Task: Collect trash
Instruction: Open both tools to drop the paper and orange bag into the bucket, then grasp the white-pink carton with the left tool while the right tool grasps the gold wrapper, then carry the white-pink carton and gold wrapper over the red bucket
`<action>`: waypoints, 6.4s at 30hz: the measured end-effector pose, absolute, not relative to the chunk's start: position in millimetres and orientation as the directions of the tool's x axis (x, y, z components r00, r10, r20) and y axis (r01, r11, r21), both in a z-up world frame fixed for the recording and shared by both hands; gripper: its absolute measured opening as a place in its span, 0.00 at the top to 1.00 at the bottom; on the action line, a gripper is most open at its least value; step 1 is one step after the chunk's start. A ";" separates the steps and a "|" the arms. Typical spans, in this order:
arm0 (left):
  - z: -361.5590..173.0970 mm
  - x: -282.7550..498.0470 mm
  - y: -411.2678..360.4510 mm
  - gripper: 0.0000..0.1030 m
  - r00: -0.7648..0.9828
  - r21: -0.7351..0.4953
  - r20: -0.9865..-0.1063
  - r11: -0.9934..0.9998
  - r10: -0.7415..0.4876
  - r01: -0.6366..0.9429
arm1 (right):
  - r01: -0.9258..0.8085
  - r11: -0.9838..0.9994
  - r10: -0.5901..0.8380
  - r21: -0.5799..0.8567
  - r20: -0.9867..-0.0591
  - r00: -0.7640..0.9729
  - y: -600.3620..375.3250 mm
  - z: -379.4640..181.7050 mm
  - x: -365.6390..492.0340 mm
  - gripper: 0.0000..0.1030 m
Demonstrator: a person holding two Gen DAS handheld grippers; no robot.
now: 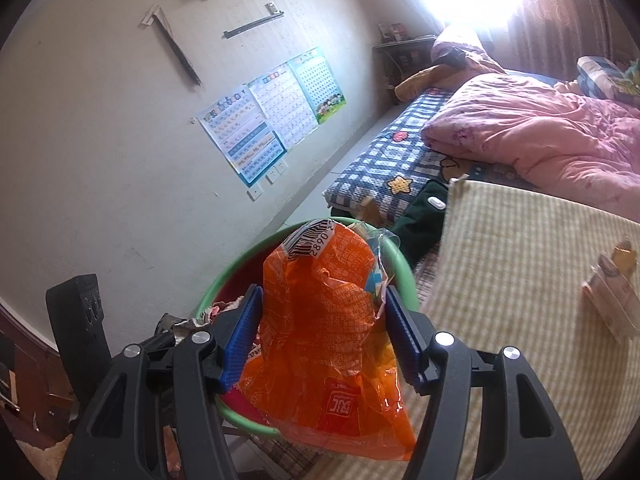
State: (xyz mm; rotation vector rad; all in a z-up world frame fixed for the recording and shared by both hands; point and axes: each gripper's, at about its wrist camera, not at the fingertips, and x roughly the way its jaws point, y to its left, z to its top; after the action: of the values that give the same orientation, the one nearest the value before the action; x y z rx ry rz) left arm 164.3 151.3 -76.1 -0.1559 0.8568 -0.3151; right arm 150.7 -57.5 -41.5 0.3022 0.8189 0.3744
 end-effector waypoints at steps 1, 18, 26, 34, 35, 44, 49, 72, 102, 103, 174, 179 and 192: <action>-76.5 164.1 150.9 0.46 0.614 -0.259 -0.718 0.945 -0.328 0.202 | -0.210 0.889 0.444 0.408 -0.648 0.619 -55.7 -42.7 153.0 0.38; -84.4 165.1 153.5 0.26 0.622 -0.260 -0.733 0.958 -0.276 0.118 | 0.186 0.948 0.044 0.257 -0.686 0.726 -226.9 -61.8 173.0 0.27; -78.3 150.2 145.7 0.26 0.631 -0.241 -0.736 0.966 -0.246 0.096 | 0.379 0.901 -0.036 0.210 -0.836 0.548 -327.3 -124.3 210.9 0.33; -68.8 128.3 109.4 0.26 0.641 -0.237 -0.724 0.965 -0.255 0.115 | 0.258 0.900 0.151 0.351 -0.806 0.572 -326.6 -132.4 189.1 0.71; -68.6 126.2 103.5 0.26 0.640 -0.240 -0.722 0.963 -0.262 0.124 | 0.247 0.895 0.173 0.373 -0.798 0.577 -323.0 -129.2 180.0 0.71; -72.0 108.2 -3.9 0.25 0.567 -0.286 -0.718 0.913 -0.405 0.290 | 0.137 0.841 0.374 0.523 -0.746 0.551 -294.3 -124.5 72.8 0.71; -89.0 97.6 -62.0 0.22 0.496 -0.332 -0.735 0.883 -0.462 0.331 | 0.129 0.852 0.345 0.507 -0.730 0.591 -296.5 -110.9 18.8 0.71; -129.3 92.0 -123.9 0.72 0.436 -0.344 -0.794 0.905 -0.423 0.252 | 0.078 0.862 0.333 0.500 -0.676 0.657 -347.3 -94.5 -14.2 0.68; -124.9 65.2 -102.9 0.68 0.448 -0.247 -0.812 0.916 -0.374 0.316 | -0.002 0.900 0.330 0.436 -0.677 0.658 -314.3 -79.7 -7.0 0.68; -121.0 63.8 -101.6 0.68 0.457 -0.246 -0.805 0.915 -0.377 0.320 | -0.012 0.903 0.329 0.428 -0.676 0.659 -310.9 -77.6 -5.9 0.68; -73.3 86.9 17.8 0.70 0.568 -0.267 -0.721 0.915 -0.398 0.302 | -0.114 0.914 0.376 0.389 -0.712 0.593 -171.7 -82.2 59.7 0.67; -72.6 88.3 28.6 0.70 0.573 -0.267 -0.719 0.918 -0.393 0.294 | -0.130 0.913 0.386 0.388 -0.710 0.589 -159.2 -80.9 64.7 0.67; -65.8 96.8 55.0 0.70 0.589 -0.279 -0.700 0.914 -0.403 0.294 | -0.140 0.913 0.388 0.384 -0.708 0.590 -136.8 -78.1 74.8 0.67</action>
State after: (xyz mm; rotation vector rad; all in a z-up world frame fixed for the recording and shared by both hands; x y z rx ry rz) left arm 96.8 55.0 -65.8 -0.1386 0.8487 -0.4072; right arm 74.8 -136.8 -78.1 0.3026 0.8900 0.3131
